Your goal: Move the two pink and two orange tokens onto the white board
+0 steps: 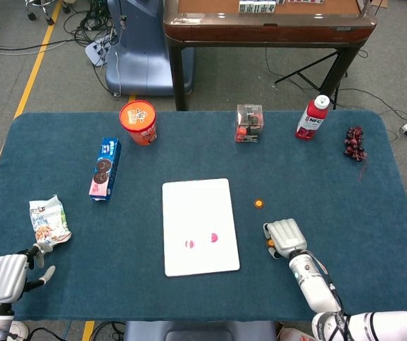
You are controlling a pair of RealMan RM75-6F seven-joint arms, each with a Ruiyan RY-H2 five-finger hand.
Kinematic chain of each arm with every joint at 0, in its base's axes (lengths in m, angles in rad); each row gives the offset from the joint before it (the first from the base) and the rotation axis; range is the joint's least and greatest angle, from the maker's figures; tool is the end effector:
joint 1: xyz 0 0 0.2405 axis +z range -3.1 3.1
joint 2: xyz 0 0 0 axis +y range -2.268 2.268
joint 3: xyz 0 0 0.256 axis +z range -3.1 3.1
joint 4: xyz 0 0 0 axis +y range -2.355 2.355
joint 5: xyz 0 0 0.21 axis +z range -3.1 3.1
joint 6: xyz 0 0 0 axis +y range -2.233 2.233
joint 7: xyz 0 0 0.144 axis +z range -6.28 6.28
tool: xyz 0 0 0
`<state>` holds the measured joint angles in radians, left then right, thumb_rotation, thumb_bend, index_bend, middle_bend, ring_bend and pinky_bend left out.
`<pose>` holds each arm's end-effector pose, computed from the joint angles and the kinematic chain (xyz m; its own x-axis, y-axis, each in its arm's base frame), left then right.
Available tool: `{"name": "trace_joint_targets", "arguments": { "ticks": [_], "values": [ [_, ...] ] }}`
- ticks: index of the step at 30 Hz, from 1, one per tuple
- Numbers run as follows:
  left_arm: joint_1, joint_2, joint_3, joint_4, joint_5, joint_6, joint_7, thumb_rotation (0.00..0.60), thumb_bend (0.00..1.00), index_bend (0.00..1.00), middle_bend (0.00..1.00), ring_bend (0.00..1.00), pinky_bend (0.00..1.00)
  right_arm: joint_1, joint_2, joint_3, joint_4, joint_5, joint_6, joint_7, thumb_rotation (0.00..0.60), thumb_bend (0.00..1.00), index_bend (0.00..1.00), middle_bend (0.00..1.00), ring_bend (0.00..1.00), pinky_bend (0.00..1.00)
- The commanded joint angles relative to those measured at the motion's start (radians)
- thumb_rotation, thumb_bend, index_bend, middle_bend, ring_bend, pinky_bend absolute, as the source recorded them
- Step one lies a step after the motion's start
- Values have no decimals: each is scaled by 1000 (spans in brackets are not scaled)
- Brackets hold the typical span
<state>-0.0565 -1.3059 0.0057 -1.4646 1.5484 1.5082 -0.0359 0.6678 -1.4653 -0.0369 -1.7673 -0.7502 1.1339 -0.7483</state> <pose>-0.3211 0.1608 0.1038 0.3301 0.0488 0.9427 0.9439 -0.0291 -0.3290 -0.2069 -0.2630 -0.0141 0.5906 -0.4696 0.6563 -0.7980 -0.2188 0.5615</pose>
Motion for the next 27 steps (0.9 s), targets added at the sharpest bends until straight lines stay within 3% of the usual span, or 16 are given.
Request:
{"name": "trace_joint_targets", "arguments": {
  "ticks": [1,16,27],
  "values": [
    [-1,1,-1,-1,1,0,0,600,281,515,647,638,784,-3,4,2,-4,-4,2,1,600,258,489,1000,1000,1000],
    [-1,4,-3,-7,-1,0,-1,600,281,515,647,638,784,-3,30,24,-36,-8,8,-4,600,266,518,1000,1000,1000],
    [-1,-3,-1,-5,0,-1,2,600,281,515,647,638,784,67,55,106,-102,25,16,-72,600,266,518,1000,1000,1000]
  ]
}}
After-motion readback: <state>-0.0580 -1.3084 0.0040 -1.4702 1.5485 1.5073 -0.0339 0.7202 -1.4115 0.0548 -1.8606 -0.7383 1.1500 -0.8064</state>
